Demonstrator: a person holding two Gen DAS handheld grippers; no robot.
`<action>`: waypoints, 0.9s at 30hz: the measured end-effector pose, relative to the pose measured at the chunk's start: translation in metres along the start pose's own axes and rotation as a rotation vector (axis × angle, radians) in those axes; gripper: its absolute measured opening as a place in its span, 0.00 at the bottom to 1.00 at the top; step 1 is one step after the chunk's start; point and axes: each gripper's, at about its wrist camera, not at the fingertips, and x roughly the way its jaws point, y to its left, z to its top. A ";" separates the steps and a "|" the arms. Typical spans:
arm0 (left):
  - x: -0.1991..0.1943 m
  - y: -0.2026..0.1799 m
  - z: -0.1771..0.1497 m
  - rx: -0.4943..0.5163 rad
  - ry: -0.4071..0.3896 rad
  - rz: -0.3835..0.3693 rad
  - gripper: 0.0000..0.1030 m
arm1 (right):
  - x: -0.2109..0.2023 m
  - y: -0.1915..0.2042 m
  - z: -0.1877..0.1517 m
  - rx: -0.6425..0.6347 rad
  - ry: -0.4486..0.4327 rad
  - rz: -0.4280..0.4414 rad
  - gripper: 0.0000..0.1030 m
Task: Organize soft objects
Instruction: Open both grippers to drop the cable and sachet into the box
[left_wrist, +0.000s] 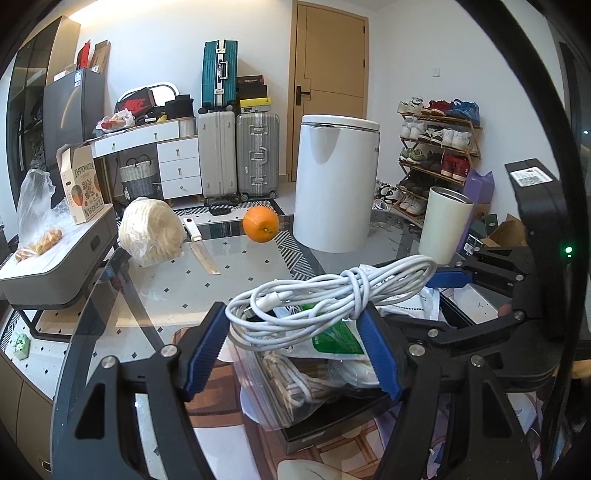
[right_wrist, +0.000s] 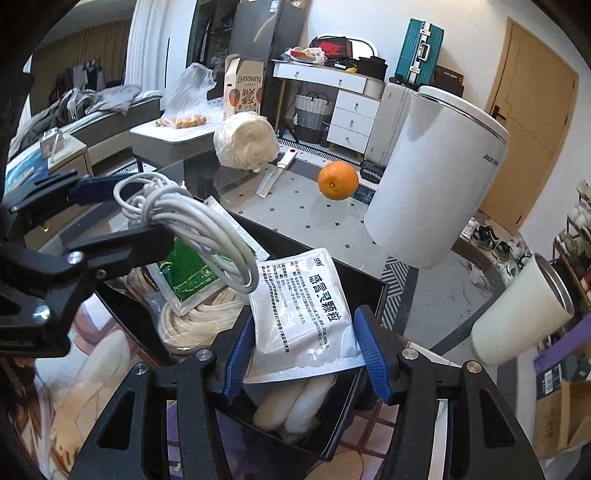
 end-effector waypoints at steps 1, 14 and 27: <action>0.000 0.000 0.000 0.002 0.001 -0.001 0.69 | 0.002 0.000 0.000 -0.005 0.003 0.000 0.53; -0.001 -0.012 -0.003 0.032 0.020 -0.017 0.69 | -0.023 -0.010 -0.006 -0.008 -0.049 -0.028 0.82; 0.020 -0.028 -0.011 0.108 0.068 0.031 0.69 | -0.050 -0.021 -0.023 0.012 -0.067 -0.059 0.83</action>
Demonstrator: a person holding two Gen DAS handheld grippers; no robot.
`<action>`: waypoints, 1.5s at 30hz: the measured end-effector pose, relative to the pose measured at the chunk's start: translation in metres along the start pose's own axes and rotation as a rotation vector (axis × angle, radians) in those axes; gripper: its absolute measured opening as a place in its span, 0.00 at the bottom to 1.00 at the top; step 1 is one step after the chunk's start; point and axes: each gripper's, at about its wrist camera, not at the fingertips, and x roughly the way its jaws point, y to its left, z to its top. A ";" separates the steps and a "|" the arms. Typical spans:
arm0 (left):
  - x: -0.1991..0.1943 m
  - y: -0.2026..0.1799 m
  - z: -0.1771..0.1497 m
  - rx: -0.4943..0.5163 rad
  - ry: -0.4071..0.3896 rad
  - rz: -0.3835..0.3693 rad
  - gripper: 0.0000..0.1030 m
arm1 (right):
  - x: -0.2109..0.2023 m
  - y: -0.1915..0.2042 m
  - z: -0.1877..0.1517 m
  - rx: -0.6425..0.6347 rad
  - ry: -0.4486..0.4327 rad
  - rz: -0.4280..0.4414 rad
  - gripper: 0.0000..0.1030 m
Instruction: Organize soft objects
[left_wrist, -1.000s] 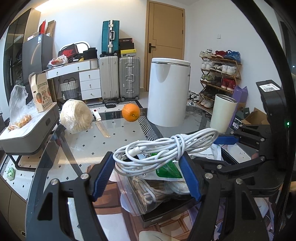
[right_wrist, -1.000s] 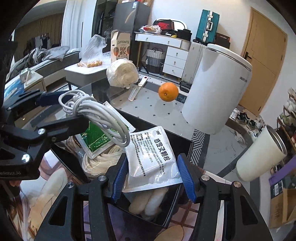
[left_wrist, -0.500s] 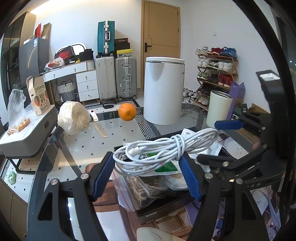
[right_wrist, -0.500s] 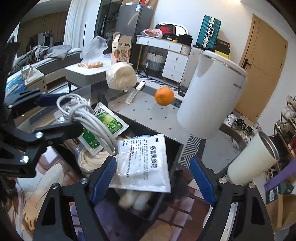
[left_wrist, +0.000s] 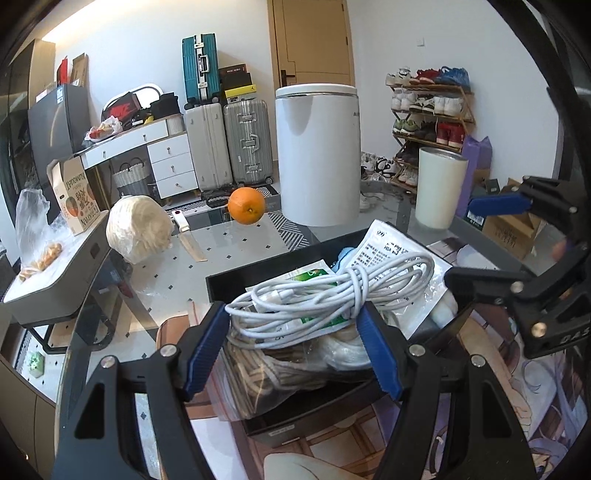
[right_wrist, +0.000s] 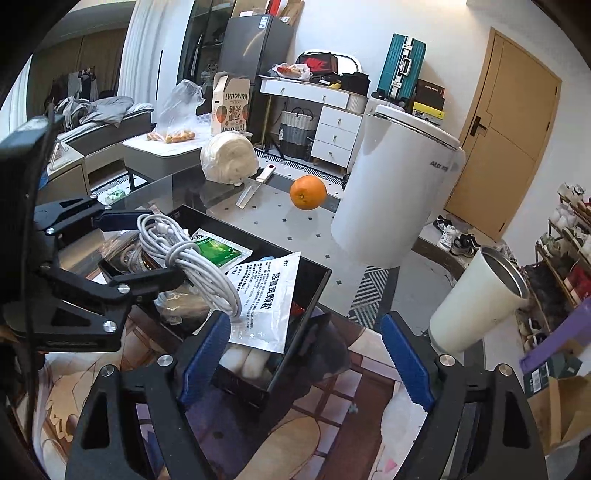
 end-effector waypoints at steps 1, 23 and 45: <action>0.000 -0.001 0.000 0.003 -0.001 0.001 0.69 | -0.002 -0.001 -0.001 0.004 -0.001 0.001 0.83; -0.059 0.022 -0.026 -0.147 -0.081 -0.006 1.00 | -0.037 0.007 -0.027 0.173 -0.114 0.138 0.97; -0.068 0.020 -0.051 -0.168 -0.140 0.105 1.00 | -0.051 0.035 -0.060 0.223 -0.256 0.156 0.98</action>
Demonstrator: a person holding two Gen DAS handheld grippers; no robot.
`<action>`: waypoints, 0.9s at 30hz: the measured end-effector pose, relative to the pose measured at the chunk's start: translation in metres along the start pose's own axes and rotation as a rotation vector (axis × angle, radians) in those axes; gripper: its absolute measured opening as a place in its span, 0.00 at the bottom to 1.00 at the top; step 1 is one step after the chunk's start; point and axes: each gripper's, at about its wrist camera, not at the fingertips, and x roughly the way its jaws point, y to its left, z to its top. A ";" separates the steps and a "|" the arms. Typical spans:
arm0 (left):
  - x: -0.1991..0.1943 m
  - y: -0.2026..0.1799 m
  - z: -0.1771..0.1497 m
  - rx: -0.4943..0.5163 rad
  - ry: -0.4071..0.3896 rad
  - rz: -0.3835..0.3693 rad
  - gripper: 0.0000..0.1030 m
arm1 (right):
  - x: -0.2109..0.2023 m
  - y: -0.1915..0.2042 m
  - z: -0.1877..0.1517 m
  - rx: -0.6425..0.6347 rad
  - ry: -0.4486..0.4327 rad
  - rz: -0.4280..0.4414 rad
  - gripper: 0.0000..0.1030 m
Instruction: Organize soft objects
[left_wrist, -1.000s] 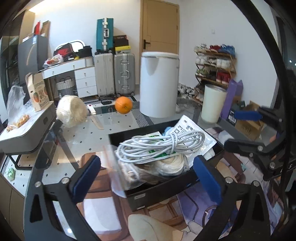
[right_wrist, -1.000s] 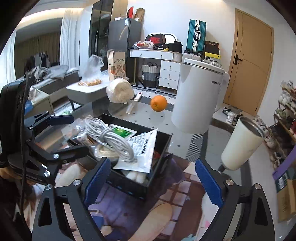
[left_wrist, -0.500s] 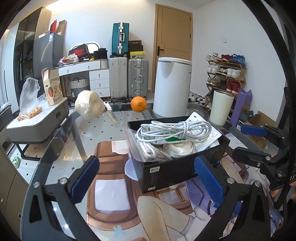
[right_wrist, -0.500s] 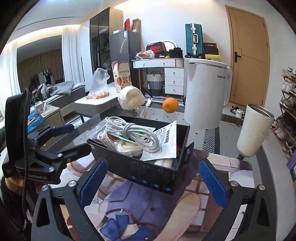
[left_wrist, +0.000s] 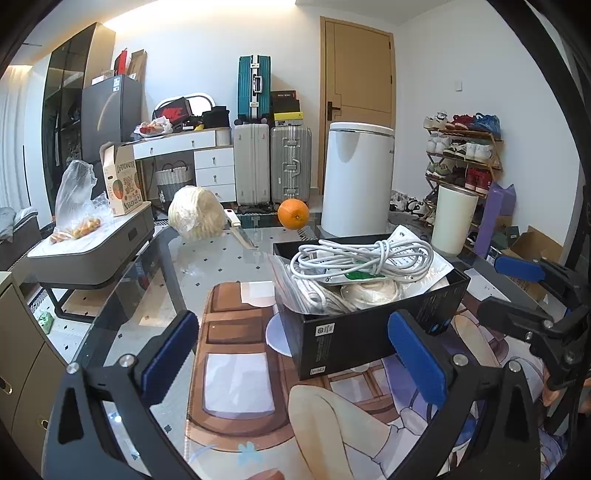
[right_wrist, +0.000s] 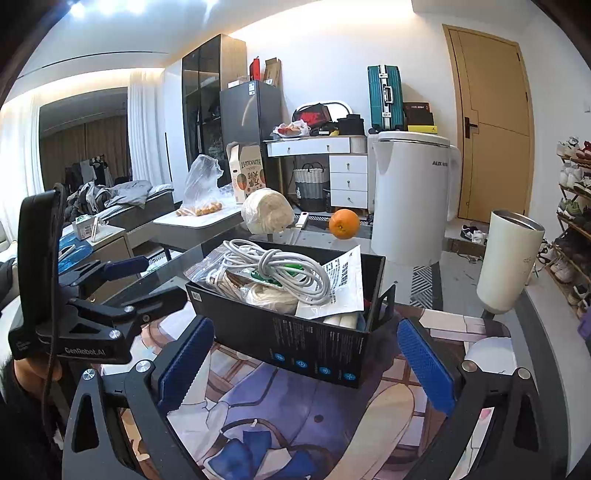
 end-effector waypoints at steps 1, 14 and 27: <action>-0.001 0.000 0.000 -0.002 -0.003 0.000 1.00 | 0.000 0.000 -0.001 0.000 -0.002 -0.003 0.98; -0.004 -0.002 -0.002 -0.003 -0.016 0.000 1.00 | -0.006 0.006 -0.004 -0.020 -0.029 -0.038 0.99; -0.006 -0.001 -0.001 -0.002 -0.020 0.001 1.00 | -0.008 0.010 -0.006 -0.039 -0.041 -0.055 0.99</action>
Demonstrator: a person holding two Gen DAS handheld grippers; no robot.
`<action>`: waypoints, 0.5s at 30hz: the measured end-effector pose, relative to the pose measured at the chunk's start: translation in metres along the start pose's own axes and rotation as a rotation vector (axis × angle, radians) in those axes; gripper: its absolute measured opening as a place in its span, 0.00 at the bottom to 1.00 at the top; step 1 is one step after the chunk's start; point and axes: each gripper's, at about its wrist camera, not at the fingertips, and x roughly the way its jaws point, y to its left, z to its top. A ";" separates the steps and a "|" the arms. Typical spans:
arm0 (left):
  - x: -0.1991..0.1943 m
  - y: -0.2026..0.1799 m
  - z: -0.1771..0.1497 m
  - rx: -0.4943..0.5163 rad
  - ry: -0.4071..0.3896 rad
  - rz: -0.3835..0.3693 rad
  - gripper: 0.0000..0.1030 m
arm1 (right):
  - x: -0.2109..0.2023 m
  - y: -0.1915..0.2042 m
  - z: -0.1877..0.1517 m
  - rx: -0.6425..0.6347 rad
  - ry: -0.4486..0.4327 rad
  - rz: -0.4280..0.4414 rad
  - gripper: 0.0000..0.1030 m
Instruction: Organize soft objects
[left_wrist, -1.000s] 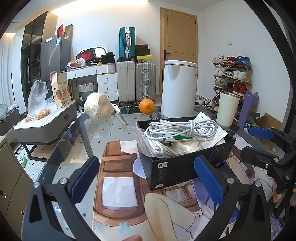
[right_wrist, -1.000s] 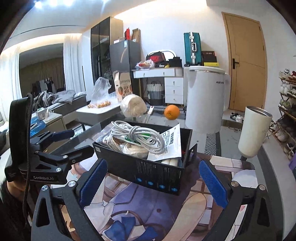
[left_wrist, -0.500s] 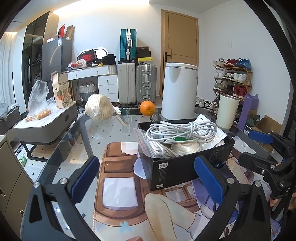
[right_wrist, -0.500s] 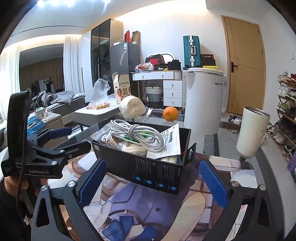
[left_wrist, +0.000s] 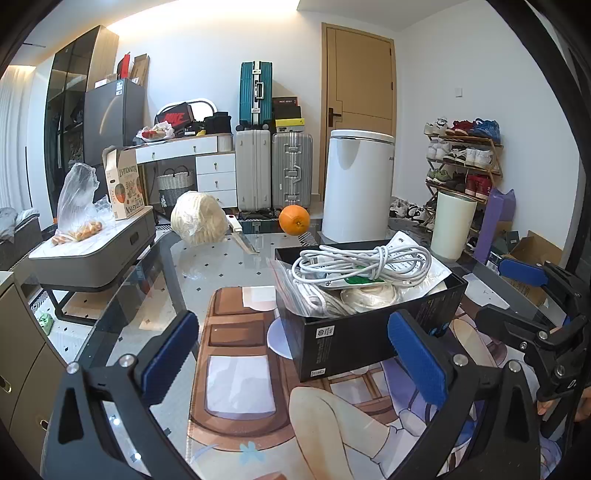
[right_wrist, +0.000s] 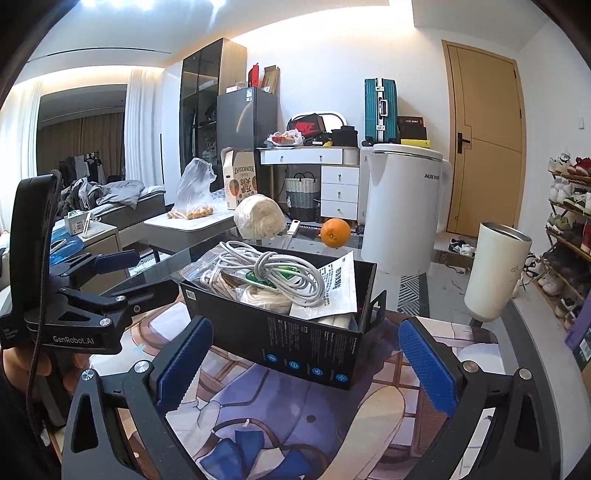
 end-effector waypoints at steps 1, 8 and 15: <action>0.000 0.000 0.000 0.001 0.000 -0.001 1.00 | 0.000 0.000 0.000 0.000 0.000 -0.001 0.99; 0.000 -0.001 0.001 0.003 -0.004 0.002 1.00 | -0.001 0.000 0.000 0.001 -0.010 0.000 0.99; -0.001 -0.001 0.001 0.003 -0.006 0.002 1.00 | 0.000 -0.001 0.000 0.002 -0.010 0.001 0.99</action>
